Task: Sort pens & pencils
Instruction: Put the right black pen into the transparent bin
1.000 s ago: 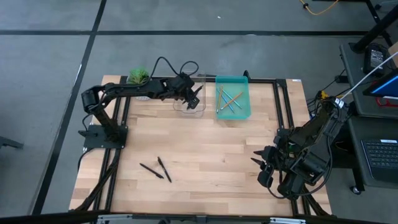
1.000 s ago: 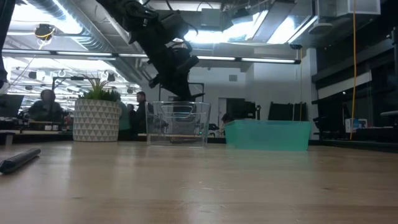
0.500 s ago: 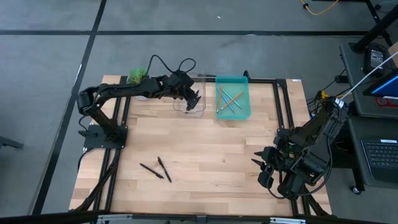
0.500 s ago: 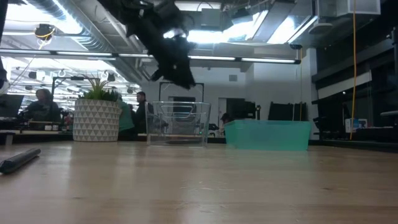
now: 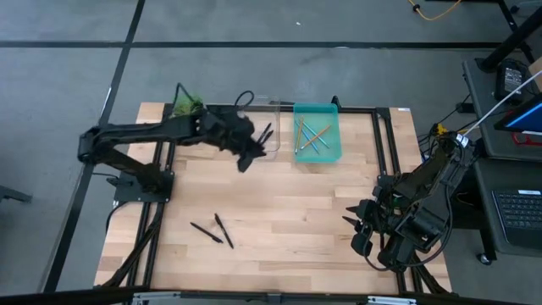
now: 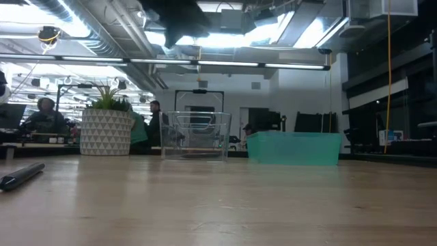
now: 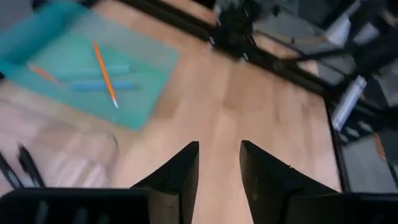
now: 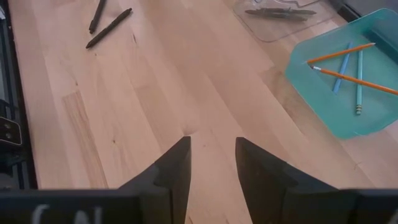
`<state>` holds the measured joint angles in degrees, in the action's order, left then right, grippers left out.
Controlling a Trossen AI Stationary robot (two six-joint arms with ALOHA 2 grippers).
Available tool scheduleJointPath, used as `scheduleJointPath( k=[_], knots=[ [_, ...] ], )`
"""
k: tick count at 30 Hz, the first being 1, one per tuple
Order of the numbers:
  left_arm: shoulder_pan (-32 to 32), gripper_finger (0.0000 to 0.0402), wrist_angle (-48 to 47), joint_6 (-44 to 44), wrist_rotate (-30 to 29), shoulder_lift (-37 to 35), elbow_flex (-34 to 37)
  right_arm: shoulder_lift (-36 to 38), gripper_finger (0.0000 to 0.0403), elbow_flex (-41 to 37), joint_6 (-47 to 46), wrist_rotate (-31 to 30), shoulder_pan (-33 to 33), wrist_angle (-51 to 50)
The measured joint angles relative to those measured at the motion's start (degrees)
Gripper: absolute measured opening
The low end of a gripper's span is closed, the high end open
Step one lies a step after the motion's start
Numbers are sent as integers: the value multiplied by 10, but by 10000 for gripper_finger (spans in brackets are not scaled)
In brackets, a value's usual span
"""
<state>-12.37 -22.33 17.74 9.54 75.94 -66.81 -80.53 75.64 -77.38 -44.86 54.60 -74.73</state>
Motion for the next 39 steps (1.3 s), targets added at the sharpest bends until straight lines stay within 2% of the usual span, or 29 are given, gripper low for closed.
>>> scheduleJointPath(
  k=[3, 7, 10, 14, 21, 27, 32, 39],
  knots=[
    [36, 110, -58, 27, -11, -22, 0, 0, 127, 0, 0, 0, 0, 0],
    [91, 110, -164, 48, -98, -35, 0, 0, 127, 0, 0, -3, 0, 0],
    [134, 110, -246, 130, -166, -32, 1, 0, 127, 0, 0, -5, 0, 0],
    [191, 110, -303, 211, -192, -18, 1, 0, 127, 0, 0, -5, 0, 1],
    [281, 110, -310, 277, -209, 9, 1, 0, 127, 0, 0, -5, 0, 2],
    [321, 110, -308, 297, -230, 31, 1, 0, 127, 0, 0, -6, 0, 20],
    [332, 110, -320, 483, -244, 60, 1, 0, 127, 0, -1, -6, 0, 30],
    [362, 110, -345, 603, -234, 138, 1, 0, 127, 0, 0, -6, 0, 32]
  ],
)
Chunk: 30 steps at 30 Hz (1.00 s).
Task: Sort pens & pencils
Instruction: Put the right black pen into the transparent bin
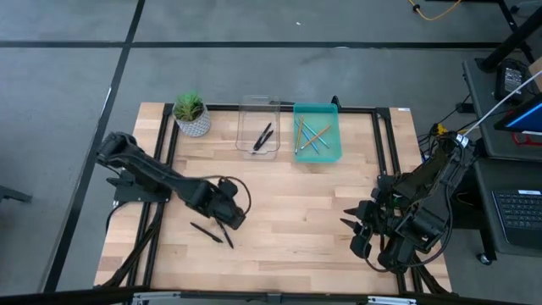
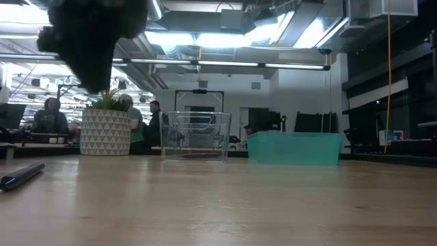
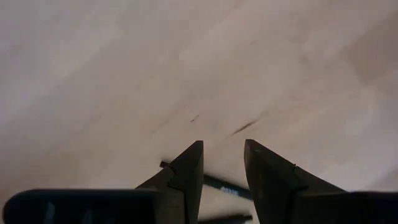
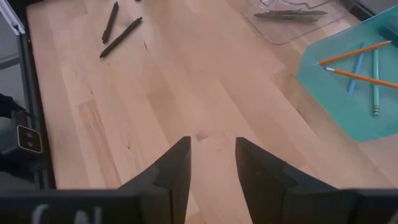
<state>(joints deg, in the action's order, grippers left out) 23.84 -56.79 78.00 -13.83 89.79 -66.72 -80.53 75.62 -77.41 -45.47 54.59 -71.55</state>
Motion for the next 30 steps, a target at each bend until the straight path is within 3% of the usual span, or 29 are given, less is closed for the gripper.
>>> scheduleJointPath(
  k=[8, 15, 30],
  knots=[
    [41, 110, 2, 190, 68, 86, 0, 0, 127, 0, 1, -29, -1, 0],
    [67, 110, 7, 311, 81, 136, 0, 0, 127, 0, 14, -30, -1, 0],
    [80, 110, 28, 356, 88, 149, 0, 0, 127, 0, 40, -30, -1, -1]
  ],
)
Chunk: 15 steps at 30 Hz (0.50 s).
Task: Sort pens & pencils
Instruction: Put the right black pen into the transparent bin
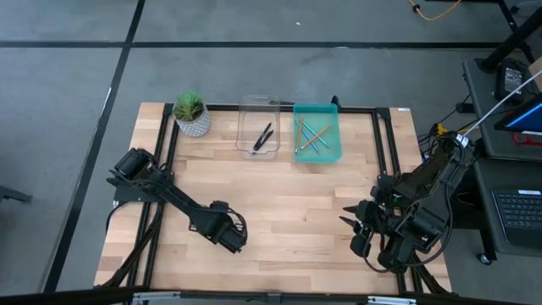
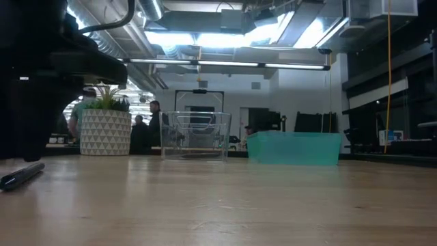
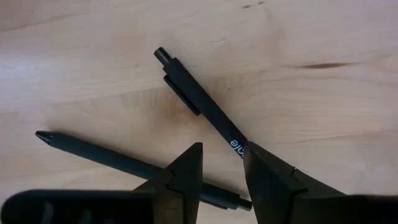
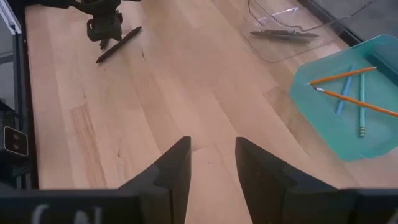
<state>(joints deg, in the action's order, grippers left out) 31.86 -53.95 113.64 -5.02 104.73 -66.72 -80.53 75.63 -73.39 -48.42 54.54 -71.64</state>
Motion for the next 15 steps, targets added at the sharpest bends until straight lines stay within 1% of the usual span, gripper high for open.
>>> scheduleJointPath(
  k=[2, 3, 9, 10, 15],
  knots=[
    [0, 110, 0, -12, 0, 0, 0, 0, 127, 0, 0, 0, 0, 0],
    [0, 110, 0, -31, 0, 0, 0, 0, 127, 0, 0, 0, 0, 0],
    [-3, 110, 0, -206, -24, -2, 0, 0, 127, 0, 0, 0, 0, 0],
    [-4, 109, 0, -237, -21, -5, 0, 0, 127, 0, 0, 0, 0, 0],
    [-14, 100, -2, -403, 38, -6, -1, 0, 127, 0, 0, 0, 0, 3]
  ],
)
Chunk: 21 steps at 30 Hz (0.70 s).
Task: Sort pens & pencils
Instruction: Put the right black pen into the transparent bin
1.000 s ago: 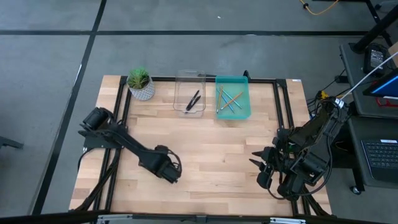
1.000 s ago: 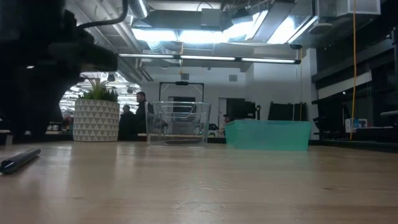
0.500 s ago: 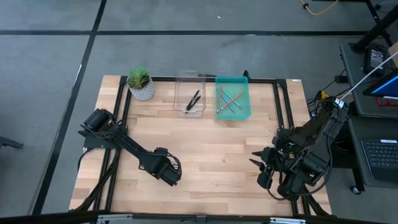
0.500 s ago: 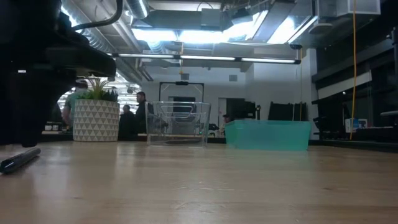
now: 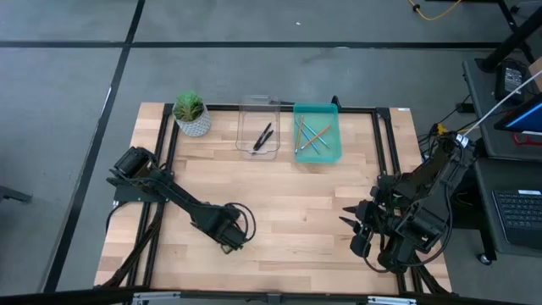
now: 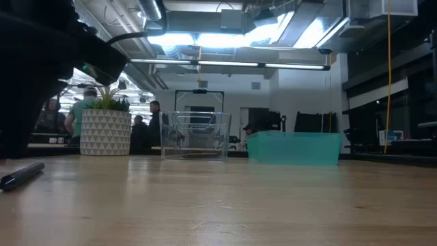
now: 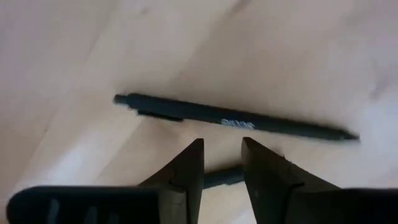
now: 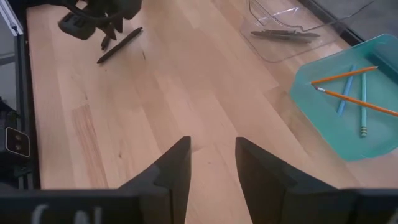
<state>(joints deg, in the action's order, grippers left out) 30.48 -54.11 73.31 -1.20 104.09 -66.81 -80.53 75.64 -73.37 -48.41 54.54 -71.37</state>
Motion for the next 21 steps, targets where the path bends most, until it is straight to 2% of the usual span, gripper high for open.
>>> scheduleJointPath(
  k=[13, 21],
  knots=[
    [-1, 97, 8, -298, -24, 0, 0, 0, 127, 0, 0, 0, 0, 8],
    [-1, 97, 9, -447, -23, 0, 1, 0, 127, 0, 0, 0, 0, 8]
  ],
)
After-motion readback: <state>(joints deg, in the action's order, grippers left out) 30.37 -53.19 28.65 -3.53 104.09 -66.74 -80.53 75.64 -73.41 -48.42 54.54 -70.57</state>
